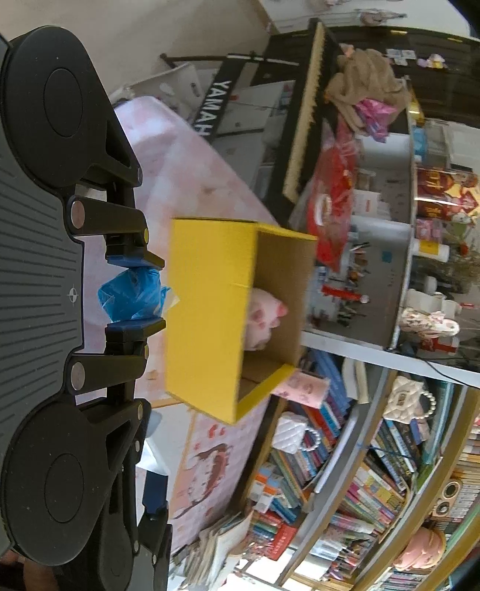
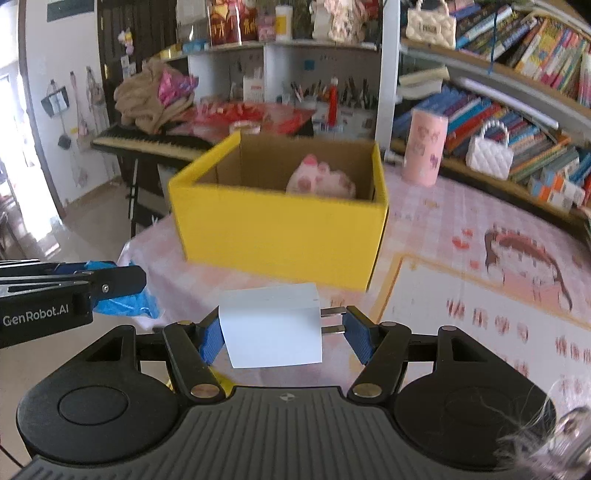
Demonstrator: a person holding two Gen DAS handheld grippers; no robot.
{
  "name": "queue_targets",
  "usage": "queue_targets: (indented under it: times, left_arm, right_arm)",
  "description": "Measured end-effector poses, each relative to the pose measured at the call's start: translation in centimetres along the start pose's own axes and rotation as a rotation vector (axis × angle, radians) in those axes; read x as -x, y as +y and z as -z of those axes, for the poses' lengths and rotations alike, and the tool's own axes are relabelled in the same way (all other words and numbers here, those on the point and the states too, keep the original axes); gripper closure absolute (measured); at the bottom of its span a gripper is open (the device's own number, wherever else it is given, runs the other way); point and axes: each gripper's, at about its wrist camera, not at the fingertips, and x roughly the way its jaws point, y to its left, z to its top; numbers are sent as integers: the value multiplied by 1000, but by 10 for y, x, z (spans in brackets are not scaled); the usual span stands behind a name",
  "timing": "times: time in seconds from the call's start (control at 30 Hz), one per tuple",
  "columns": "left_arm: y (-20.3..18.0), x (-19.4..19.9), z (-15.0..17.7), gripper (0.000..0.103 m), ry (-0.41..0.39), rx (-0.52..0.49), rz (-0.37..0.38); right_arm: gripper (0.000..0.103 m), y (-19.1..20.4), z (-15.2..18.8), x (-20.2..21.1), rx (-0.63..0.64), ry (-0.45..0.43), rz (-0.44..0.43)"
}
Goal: Organize objects
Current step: 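Carry the charger and blue eraser toward the yellow box with both grippers, then lower the charger and eraser into the box and open both grippers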
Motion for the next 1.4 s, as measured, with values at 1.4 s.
queue_targets:
  times: [1.4]
  left_arm:
    - [-35,-198,-101,77,101,23,-87]
  right_arm:
    - [29,-63,-115,-180,218,84,-223]
